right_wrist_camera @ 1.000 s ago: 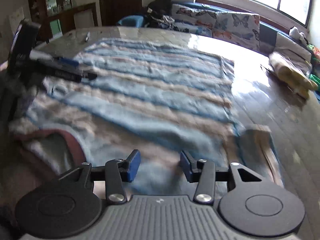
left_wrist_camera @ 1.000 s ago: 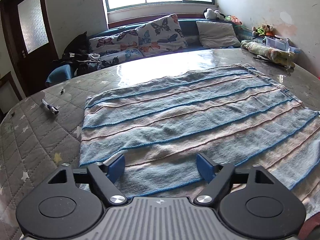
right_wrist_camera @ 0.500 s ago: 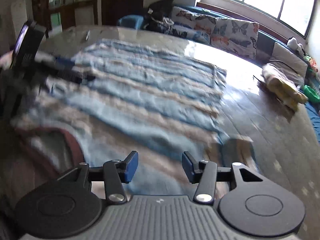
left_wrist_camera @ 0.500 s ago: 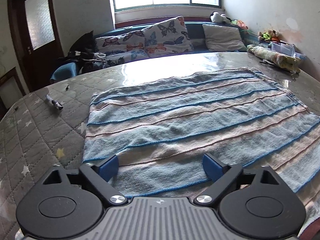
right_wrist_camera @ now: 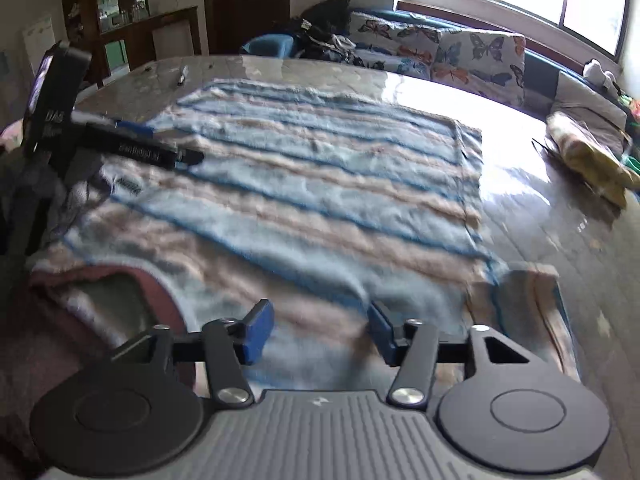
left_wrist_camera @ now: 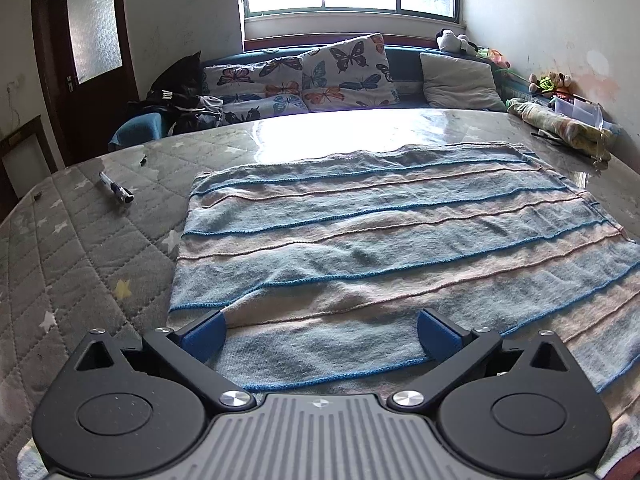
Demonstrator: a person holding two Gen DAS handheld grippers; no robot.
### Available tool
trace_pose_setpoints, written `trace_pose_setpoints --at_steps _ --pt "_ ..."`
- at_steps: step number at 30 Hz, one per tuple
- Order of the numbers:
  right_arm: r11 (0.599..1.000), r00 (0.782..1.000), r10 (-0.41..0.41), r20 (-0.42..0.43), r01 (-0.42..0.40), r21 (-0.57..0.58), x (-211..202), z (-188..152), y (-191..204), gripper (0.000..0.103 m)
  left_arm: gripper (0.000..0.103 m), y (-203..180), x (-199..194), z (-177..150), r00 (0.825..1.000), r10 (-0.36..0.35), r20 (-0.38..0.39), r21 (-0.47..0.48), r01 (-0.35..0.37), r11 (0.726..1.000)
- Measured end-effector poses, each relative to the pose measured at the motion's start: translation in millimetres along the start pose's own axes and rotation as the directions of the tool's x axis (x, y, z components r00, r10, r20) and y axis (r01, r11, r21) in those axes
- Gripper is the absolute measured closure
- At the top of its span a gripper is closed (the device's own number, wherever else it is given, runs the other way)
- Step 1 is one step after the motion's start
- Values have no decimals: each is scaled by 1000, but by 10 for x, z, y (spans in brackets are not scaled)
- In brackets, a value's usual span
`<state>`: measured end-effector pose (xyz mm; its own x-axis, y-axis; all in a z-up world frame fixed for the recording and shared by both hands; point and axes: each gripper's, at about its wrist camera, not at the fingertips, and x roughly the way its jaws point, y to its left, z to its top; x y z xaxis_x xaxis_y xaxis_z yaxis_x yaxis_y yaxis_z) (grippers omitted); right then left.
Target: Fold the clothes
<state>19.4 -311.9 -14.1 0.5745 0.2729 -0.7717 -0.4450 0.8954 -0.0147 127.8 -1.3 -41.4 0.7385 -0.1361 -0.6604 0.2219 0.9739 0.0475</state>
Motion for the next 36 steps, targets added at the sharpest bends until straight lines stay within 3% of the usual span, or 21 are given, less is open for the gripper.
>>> trace_pose_setpoints --at_steps 5,9,11,15,19,20,21,30,36 --pt "1000 1000 -11 -22 12 4 -268 -284 -44 46 0 -3 0 -3 1000 0 1 -2 0 1000" --pt "999 998 -34 -53 33 -25 -357 -304 -23 46 0 -1 0 -4 1000 0 2 -4 0 1000" --pt "999 999 -37 -24 36 -29 -380 -233 2 46 0 -1 -1 -5 1000 1 3 -4 -1 1000" --pt "998 998 60 35 -59 -15 -379 -37 125 47 0 -3 -2 -5 1000 2 3 -4 -2 1000" --pt "988 991 129 18 -127 -89 -221 21 383 57 0 -1 -1 -6 1000 2 3 -4 -2 1000" --pt "986 991 136 13 -134 -100 -182 20 428 70 0 -1 -2 -5 1000 1 3 -5 -1 1000" --pt "985 990 139 6 -137 -106 -151 9 466 76 0 -2 -3 -4 1000 1 3 -5 -1 1000" --pt "974 990 139 -34 -143 -176 -219 -154 626 77 0 -3 -7 -4 1000 0 3 -6 0 1000" --pt "980 989 143 -34 -146 -132 -287 -142 535 75 0 -4 -7 -5 1000 1 3 -6 -1 1000"
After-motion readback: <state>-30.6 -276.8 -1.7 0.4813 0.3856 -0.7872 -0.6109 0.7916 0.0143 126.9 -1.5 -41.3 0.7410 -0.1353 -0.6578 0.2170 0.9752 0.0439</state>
